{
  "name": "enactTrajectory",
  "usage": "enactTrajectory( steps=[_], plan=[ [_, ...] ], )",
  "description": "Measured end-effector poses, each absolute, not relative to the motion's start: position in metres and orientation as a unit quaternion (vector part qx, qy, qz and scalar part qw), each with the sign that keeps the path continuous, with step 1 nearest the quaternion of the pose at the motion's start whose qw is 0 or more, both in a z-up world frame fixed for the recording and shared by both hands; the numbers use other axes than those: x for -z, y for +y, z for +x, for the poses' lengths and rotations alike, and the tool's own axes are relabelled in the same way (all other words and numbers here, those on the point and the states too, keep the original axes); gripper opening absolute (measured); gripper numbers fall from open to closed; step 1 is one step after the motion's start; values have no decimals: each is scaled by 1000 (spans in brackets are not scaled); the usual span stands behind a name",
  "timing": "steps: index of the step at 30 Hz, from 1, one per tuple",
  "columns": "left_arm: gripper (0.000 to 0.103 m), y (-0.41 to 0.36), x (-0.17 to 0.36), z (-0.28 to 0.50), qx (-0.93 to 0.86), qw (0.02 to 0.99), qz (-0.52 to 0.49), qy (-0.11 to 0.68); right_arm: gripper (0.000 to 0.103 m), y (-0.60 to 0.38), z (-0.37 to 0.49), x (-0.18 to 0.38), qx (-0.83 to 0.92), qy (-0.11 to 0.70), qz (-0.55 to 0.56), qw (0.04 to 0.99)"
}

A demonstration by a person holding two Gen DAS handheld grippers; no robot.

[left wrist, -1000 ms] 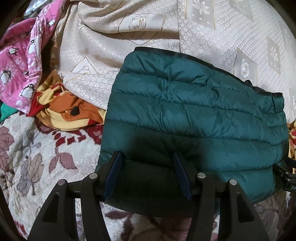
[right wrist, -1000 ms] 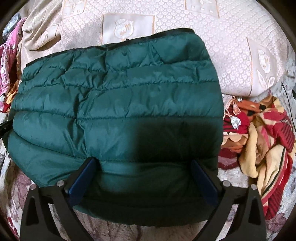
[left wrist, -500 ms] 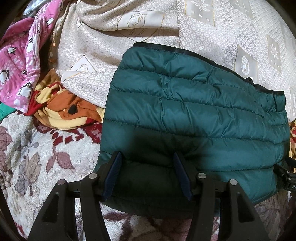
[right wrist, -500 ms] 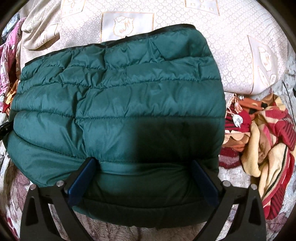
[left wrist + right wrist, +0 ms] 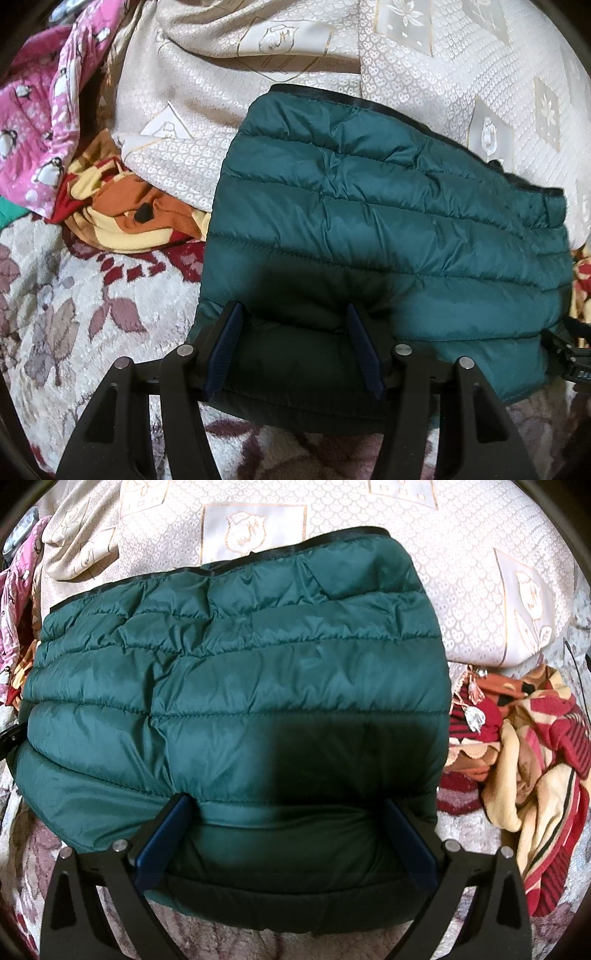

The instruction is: Fold large clothes

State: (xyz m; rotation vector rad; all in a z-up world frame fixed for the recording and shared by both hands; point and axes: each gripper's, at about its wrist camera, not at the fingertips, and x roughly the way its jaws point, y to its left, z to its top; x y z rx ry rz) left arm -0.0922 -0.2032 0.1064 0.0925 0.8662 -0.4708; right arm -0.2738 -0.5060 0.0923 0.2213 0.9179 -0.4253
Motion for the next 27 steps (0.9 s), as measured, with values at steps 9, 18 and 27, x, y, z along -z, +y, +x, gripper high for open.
enactTrajectory(
  steps=[9,18,27],
  plan=[
    [50,-134,-121,-43,300,827,-153,451,103,-542,-298,-127,174,392,186,884],
    [58,-138,-82,-14,340,774,-210,490,103,-592,-289,-96,172,409,254,859],
    [71,-150,-59,-2,356,760,-208,502,103,-609,-268,-70,119,411,273,862]
  ],
)
